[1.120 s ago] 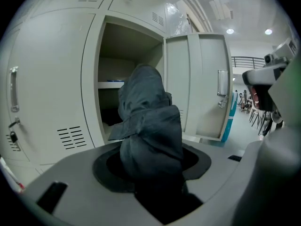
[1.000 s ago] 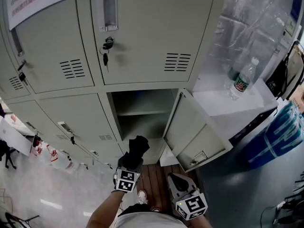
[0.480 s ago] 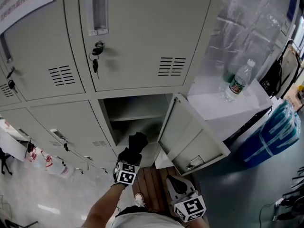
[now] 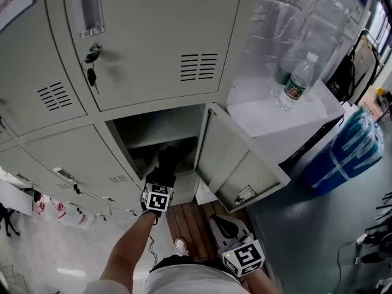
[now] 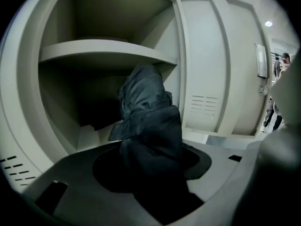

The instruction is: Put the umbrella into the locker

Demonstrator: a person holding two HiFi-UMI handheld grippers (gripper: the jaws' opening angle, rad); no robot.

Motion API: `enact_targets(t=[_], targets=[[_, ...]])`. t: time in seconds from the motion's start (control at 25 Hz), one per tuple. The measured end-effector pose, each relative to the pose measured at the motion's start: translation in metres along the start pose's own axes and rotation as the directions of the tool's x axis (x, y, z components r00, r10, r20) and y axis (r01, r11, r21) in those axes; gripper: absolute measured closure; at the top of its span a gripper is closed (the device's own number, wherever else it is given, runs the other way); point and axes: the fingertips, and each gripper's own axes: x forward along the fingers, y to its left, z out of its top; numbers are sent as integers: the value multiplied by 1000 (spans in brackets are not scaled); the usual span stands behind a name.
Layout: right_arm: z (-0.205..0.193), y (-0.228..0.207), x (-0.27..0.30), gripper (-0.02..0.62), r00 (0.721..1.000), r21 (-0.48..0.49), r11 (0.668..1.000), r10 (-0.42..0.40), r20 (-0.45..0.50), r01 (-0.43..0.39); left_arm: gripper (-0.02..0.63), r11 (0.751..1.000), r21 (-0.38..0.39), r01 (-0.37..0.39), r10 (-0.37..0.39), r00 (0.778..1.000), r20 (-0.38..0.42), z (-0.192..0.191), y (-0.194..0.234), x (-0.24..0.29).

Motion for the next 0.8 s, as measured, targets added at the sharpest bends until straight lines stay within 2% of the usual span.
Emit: enact_targets(t=[0.44,0.64,0.8], targets=[[-3,-9,-6,578,999,6,999,-39,-18,39,353,999,-1,-47,47,998,-29,19,25,36],[-5,-12,-7,578,998,7,998,-58,-37,58,351,997,56,-61,63,998,-25,26,31,52],[-7,-17,-7,578,996,5,997,-77,-47,77,350,997,48,-63,64,998,-9,31,36,58]])
